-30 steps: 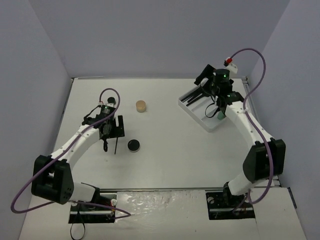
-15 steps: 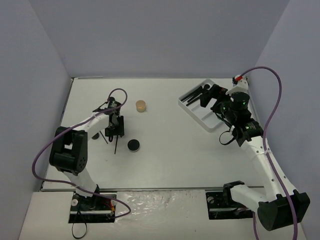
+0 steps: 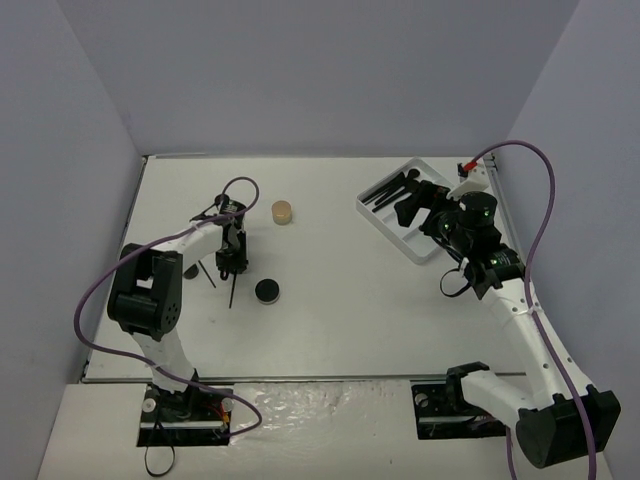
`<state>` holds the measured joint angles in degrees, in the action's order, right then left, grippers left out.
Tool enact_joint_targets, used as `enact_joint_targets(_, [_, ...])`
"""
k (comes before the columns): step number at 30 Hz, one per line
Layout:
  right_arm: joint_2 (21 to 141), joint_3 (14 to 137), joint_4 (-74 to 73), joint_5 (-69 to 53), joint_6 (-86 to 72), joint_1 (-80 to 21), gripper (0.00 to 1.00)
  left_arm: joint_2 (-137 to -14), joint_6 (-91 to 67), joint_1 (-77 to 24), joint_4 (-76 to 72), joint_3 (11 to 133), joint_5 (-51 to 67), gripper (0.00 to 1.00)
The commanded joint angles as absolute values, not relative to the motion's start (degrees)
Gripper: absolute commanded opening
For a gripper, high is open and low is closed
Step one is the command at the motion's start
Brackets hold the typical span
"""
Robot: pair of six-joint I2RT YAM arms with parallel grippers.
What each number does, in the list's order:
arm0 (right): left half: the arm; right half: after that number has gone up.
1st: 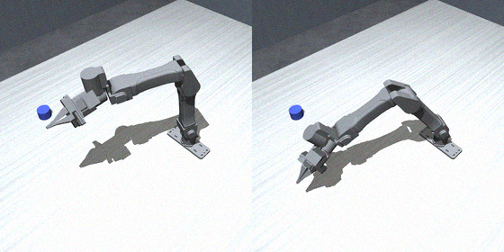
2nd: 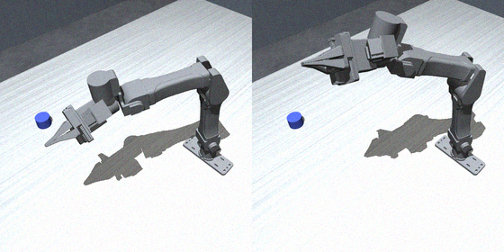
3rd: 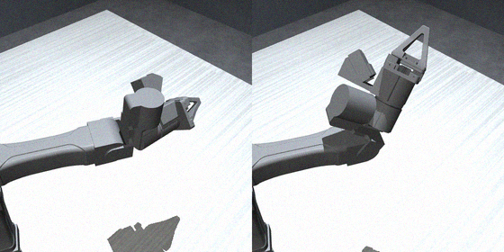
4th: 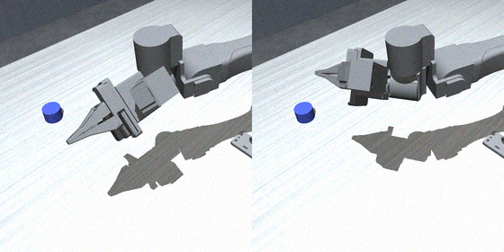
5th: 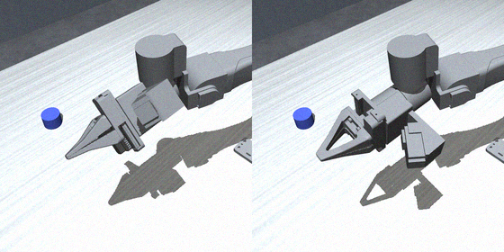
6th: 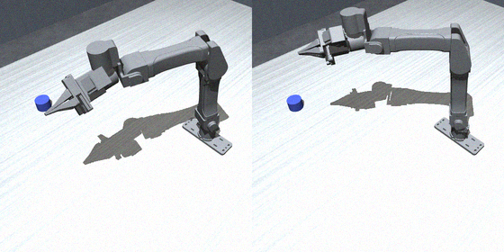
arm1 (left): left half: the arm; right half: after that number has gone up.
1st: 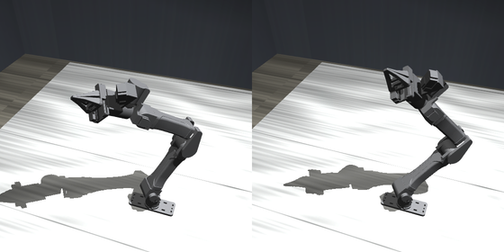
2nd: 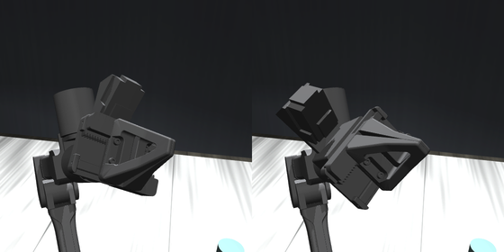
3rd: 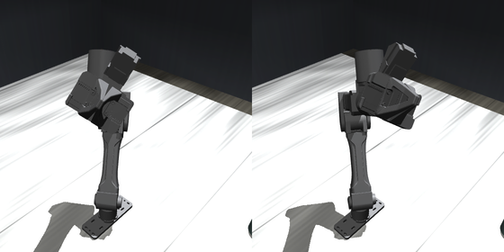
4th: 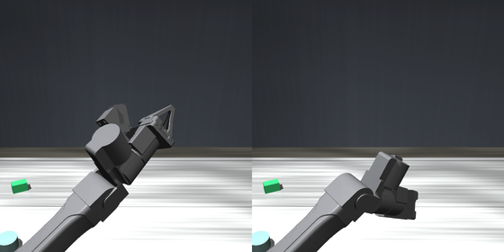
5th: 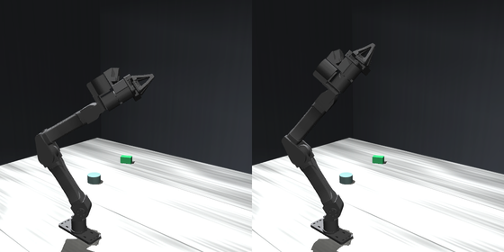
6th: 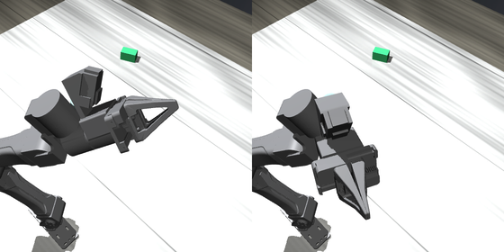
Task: Organize the makeup
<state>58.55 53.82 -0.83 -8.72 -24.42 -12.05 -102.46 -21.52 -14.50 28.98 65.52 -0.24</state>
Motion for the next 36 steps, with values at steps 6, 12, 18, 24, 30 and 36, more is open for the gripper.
enact_joint_targets(6, [59.66,55.26,2.45,-14.5,-20.6,-12.91,1.0,-102.97,-24.13,-14.06,26.77,65.56,2.29,0.0])
enact_joint_targets(12, [61.87,57.0,2.44,-16.59,-17.41,-18.94,1.0,-95.51,-27.52,-14.06,26.46,67.5,7.08,0.0])
enact_joint_targets(18, [67.22,59.64,5.27,-19.46,-17.1,-28.02,0.98,-86.06,-37.36,-14.74,18.48,69.51,17.06,0.0])
enact_joint_targets(24, [73.48,62.97,10.15,-21.23,-18.49,-35.08,0.87,-79.69,-48.6,-17.95,4.7,68.06,22.18,0.0])
enact_joint_targets(30, [78.9,64.68,14.68,-22.62,-20.61,-39.55,0.75,-77.51,-54.3,-22.87,-7.51,66.57,22.55,0.0])
enact_joint_targets(36, [80.84,66.41,15.74,-21.65,-20.67,-41.2,0.64,-76.9,-55.9,-25.29,-13.76,65.91,23.97,0.0])
